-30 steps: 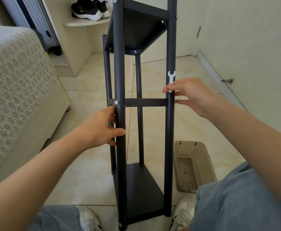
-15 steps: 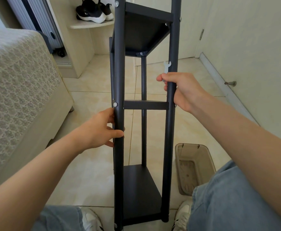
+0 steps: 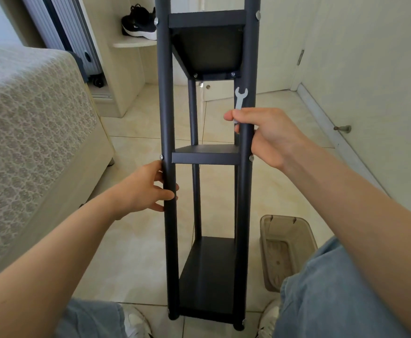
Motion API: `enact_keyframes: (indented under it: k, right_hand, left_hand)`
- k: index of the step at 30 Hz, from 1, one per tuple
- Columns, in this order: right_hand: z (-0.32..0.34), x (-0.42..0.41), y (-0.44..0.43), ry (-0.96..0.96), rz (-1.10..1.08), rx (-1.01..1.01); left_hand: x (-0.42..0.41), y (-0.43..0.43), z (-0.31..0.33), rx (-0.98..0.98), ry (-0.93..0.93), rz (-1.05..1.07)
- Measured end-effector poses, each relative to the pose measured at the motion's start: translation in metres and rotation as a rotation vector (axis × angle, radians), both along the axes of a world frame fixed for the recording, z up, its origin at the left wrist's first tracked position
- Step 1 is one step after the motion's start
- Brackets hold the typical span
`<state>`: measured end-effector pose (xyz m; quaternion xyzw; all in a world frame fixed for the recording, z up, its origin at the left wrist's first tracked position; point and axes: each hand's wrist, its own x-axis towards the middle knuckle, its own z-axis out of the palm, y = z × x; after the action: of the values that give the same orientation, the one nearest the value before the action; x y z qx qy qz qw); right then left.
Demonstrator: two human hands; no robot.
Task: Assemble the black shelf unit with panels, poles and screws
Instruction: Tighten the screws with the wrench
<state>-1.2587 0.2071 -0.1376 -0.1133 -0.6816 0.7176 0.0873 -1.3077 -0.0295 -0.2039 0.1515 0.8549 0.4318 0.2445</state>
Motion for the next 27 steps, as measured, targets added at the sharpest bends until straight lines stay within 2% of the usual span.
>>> enact_keyframes:
  k: [13,17,23,27]
  right_hand:
    - [-0.001,0.001,-0.016,0.048,0.181,0.162]
    - [0.002,-0.001,-0.017,0.015,0.218,0.308]
    - [0.003,-0.003,-0.018,0.025,0.304,0.376]
    - [0.001,-0.003,-0.026,0.052,0.303,0.42]
  left_hand:
    - [-0.014,-0.011,-0.012,-0.008,0.046,0.058]
    - [-0.018,-0.012,-0.016,-0.125,0.159,0.123]
    - [-0.008,-0.006,-0.017,-0.379,0.483,0.239]
    - [0.008,0.002,-0.011,-0.427,0.478,0.277]
